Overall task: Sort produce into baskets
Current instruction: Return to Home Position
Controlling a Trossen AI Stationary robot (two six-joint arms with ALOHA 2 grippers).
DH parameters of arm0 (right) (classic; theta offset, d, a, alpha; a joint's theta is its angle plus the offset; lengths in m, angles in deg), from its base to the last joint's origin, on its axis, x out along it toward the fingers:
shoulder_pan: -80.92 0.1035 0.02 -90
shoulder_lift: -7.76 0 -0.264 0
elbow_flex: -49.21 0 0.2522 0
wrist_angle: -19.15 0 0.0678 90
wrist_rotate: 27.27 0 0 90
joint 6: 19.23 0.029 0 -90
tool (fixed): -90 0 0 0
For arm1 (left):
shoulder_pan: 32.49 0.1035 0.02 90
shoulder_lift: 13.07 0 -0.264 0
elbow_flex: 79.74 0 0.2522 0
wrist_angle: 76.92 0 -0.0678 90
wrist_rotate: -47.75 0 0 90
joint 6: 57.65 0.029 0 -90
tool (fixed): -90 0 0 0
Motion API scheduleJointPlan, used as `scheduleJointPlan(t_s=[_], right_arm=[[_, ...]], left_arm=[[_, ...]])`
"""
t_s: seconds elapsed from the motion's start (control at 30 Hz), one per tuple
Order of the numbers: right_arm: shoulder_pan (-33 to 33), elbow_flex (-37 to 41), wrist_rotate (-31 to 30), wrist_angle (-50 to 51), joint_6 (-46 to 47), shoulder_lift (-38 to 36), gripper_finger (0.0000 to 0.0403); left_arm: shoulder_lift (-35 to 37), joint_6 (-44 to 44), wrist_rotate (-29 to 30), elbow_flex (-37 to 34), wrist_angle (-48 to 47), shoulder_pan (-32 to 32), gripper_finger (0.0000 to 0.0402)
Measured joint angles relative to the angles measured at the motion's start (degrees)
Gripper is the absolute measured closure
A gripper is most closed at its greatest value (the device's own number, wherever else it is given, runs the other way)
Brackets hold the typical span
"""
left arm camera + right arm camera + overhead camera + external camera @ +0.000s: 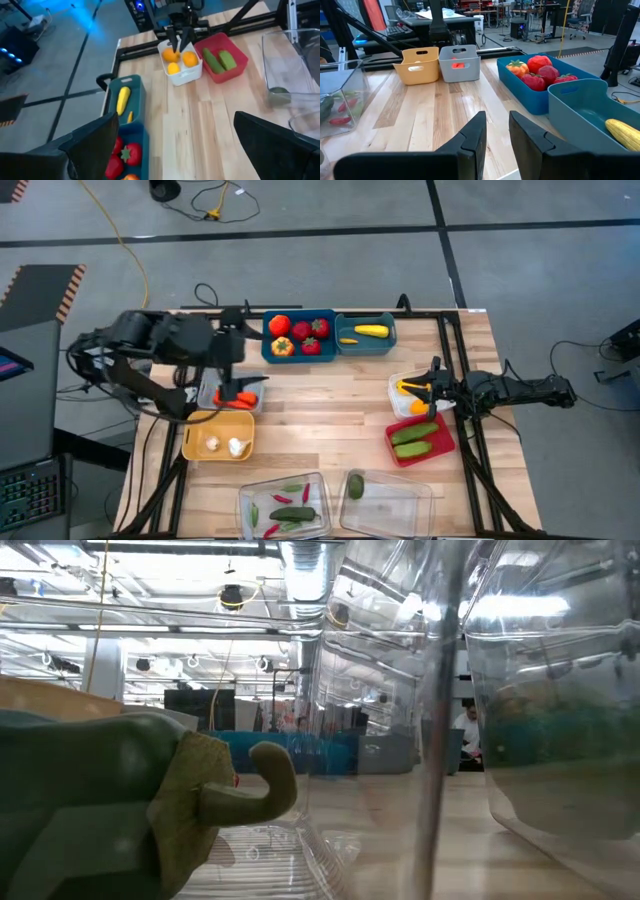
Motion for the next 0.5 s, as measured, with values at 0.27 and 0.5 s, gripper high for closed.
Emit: scheduleJointPlan(t_s=[0.27, 0.5], right_arm=[[0.0, 0.0, 0.0, 0.0, 0.0, 0.0, 0.0291], [0.0, 0.0, 0.0, 0.0, 0.0, 0.0, 0.0291]], left_arm=[[4.4, -0.2, 1.2, 0.0, -7.6, 0.0, 0.0083], [4.3, -0.8, 1.1, 0.0, -20.3, 0.0, 0.0184]])
